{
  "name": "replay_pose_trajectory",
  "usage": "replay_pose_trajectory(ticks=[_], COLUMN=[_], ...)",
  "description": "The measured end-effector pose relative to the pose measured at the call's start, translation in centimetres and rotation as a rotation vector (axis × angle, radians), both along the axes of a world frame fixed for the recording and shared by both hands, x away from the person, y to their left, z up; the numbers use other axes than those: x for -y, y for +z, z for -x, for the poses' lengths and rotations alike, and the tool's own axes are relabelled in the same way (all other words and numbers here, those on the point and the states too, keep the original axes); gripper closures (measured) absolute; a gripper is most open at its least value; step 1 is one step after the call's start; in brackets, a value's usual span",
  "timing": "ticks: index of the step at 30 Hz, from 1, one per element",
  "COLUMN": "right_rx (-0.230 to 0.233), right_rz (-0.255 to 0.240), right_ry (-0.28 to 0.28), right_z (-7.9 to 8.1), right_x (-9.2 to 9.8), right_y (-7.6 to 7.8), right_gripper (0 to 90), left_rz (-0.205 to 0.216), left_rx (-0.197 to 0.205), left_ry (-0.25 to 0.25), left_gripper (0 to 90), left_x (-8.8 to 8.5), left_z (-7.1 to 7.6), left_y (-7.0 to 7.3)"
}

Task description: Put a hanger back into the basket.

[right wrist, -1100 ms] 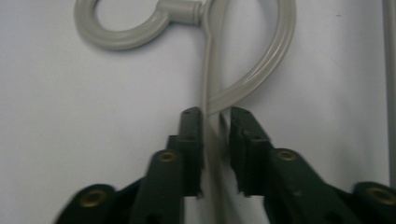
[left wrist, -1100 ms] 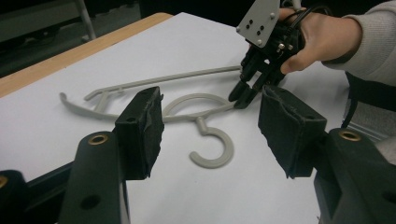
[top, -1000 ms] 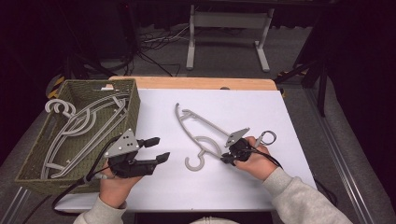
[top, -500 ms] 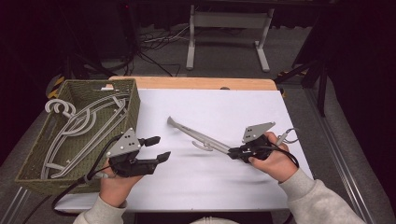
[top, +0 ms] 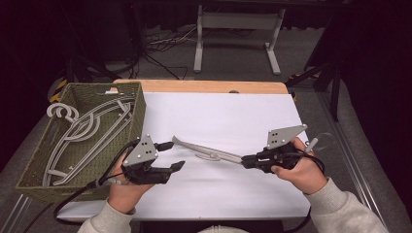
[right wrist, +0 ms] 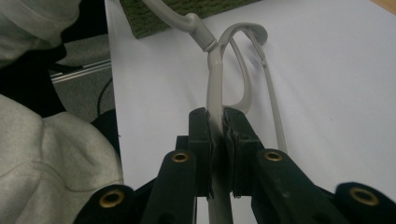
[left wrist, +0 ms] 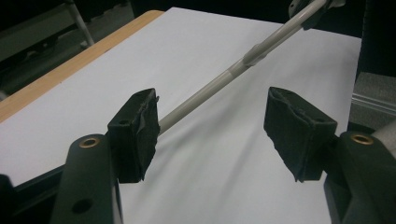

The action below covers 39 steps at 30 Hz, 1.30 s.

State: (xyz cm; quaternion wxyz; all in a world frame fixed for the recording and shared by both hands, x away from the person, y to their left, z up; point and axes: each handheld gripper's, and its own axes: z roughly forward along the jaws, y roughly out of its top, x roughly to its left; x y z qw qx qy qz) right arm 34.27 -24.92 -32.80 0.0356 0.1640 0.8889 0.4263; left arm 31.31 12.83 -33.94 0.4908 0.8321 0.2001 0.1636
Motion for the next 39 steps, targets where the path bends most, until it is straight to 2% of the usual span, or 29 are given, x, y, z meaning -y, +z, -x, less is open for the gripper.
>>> replay_pose_trajectory(ticks=[1,3,5,10,15,20,27,31,33,34,36,37,38,39], right_rx=[0.0,-0.026,-0.032,-0.057,-0.072,-0.083,-0.103,-0.119,-0.122,-0.136,-0.137,-0.14,-0.14,-0.142], right_rz=[0.0,-0.042,-0.055,-0.073,-0.094,-0.116,-0.14,-0.159,-0.17,-0.173,-0.179,-0.183,-0.183,-0.197], right_ry=[0.0,0.017,0.023,0.044,0.067,0.097,0.129,0.135,0.136,0.144,0.144,0.15,0.15,0.154], right_z=[0.0,0.1,0.2,0.3,0.6,1.1,1.3,1.1,1.0,0.9,0.8,0.7,0.7,0.5], right_x=[0.0,0.1,0.0,-0.2,-0.6,-1.0,-1.9,-2.2,-2.3,-2.3,-2.3,-2.3,-2.3,-2.2], right_y=[0.0,0.2,0.3,0.4,0.5,0.8,0.8,0.6,0.6,0.5,0.4,0.4,0.4,0.4], right_gripper=[82.8,82.8,82.8,82.8,82.8,82.8,82.8,82.8,82.8,82.7,82.6,82.5,82.5,82.5], left_rz=[0.0,-0.01,-0.019,-0.032,-0.062,-0.059,-0.083,-0.102,-0.117,-0.136,-0.141,-0.174,-0.174,-0.194], left_rx=[0.0,0.003,0.008,0.009,0.013,0.007,-0.003,-0.011,-0.004,0.004,0.014,0.033,0.033,0.041], left_ry=[0.0,-0.004,-0.016,-0.04,-0.079,-0.11,-0.155,-0.191,-0.205,-0.214,-0.216,-0.242,-0.242,-0.247], left_gripper=[36.1,35.9,35.5,35.1,34.9,34.9,37.4,46.0,55.0,64.2,65.9,67.3,69.2,69.2], left_x=[0.0,0.1,0.3,0.8,1.4,1.9,2.5,2.8,2.9,2.9,2.9,3.0,3.0,3.2], left_z=[0.0,0.0,-0.1,-0.3,-0.6,-0.9,-1.0,-1.0,-0.8,-0.7,-0.7,-0.5,-0.5,-0.3], left_y=[0.0,-0.1,-0.3,-0.6,-1.2,-1.7,-2.3,-2.6,-2.7,-2.7,-2.7,-2.7,-2.7,-2.6])
